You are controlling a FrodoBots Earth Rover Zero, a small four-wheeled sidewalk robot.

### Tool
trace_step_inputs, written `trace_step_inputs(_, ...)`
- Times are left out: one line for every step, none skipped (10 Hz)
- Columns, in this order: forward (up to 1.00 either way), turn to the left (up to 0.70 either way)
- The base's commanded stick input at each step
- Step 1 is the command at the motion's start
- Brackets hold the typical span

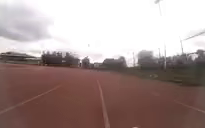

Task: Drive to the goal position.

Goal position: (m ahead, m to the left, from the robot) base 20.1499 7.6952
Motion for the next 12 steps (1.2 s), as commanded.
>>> trace_step_inputs(0.7,0.0)
trace_step_inputs(0.7,0.0)
trace_step_inputs(0.7,0.0)
trace_step_inputs(0.7,0.0)
trace_step_inputs(0.7,0.0)
trace_step_inputs(0.7,0.0)
trace_step_inputs(0.7,0.0)
trace_step_inputs(0.7,0.0)
trace_step_inputs(0.7,0.0)
trace_step_inputs(0.7,0.0)
trace_step_inputs(0.7,0.0)
trace_step_inputs(0.7,0.0)
